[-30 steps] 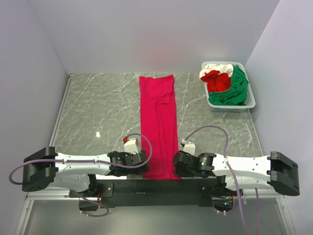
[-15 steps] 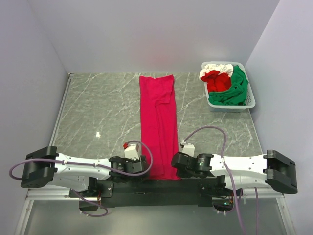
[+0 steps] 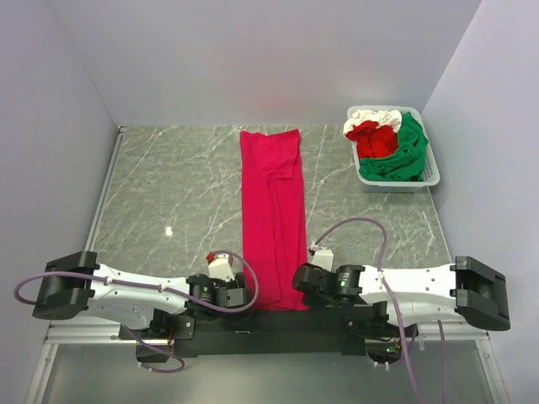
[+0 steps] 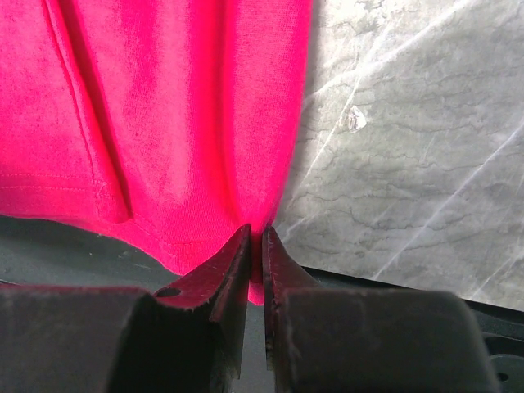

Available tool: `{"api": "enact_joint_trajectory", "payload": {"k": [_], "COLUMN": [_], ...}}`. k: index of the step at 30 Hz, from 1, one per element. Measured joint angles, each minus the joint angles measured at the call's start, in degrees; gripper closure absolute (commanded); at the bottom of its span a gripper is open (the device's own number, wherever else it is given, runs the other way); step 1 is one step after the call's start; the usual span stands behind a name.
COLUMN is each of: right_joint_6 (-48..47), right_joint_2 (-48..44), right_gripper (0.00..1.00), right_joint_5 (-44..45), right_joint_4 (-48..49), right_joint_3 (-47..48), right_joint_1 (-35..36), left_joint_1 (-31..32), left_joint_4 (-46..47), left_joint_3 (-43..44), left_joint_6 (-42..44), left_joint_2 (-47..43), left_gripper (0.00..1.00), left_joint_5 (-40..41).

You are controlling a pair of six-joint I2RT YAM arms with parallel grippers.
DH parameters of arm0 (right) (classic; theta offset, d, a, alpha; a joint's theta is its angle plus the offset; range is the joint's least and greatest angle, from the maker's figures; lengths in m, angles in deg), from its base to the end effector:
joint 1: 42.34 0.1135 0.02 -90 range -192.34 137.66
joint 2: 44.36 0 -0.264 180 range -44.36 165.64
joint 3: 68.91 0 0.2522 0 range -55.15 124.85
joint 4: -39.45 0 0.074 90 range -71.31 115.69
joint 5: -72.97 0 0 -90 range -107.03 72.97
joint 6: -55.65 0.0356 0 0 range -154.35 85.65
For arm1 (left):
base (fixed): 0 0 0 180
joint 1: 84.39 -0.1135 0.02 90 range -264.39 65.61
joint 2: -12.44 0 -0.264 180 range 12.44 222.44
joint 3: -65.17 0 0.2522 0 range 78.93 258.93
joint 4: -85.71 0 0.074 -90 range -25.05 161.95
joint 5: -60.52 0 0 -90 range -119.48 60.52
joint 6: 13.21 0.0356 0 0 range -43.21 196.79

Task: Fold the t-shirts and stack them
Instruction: Fold the tshirt

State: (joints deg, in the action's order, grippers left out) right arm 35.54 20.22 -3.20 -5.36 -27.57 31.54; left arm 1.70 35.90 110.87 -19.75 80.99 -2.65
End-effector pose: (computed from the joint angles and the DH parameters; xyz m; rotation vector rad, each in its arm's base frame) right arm 0.0579 0.1696 0.1517 -0.0313 2.7679 0.4057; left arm 0.0288 -0.1859 0.1603 -0.3375 2.6314 -0.4187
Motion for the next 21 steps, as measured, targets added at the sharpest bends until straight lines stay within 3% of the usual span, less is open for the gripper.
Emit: {"api": "enact_joint_trajectory", "payload": {"k": [7,17,21], "right_joint_6": [0.17,0.81,1.22], "right_joint_2": [0.94,1.55,1.55], "right_gripper": [0.85,0.88,0.89], "right_joint_5": [0.02,0.13,0.24], "right_joint_4": [0.0,0.17,0.17], "right_joint_3": [0.59,0.94,0.94], "right_joint_1": [0.39,1.22,1.64], "left_joint_1": [0.07,0.48,0.57], "left_joint_4": [-0.02,-0.39,-1.44], "left_joint_3": [-0.83,-0.52,0.04], "left_joint_6": [-2.49,-3.39,-3.32], "left_joint_2": [-0.92,0.92,1.81], "left_gripper": [0.36,0.58,0.63], "left_joint_5": [0.44,0.9,0.92]}}
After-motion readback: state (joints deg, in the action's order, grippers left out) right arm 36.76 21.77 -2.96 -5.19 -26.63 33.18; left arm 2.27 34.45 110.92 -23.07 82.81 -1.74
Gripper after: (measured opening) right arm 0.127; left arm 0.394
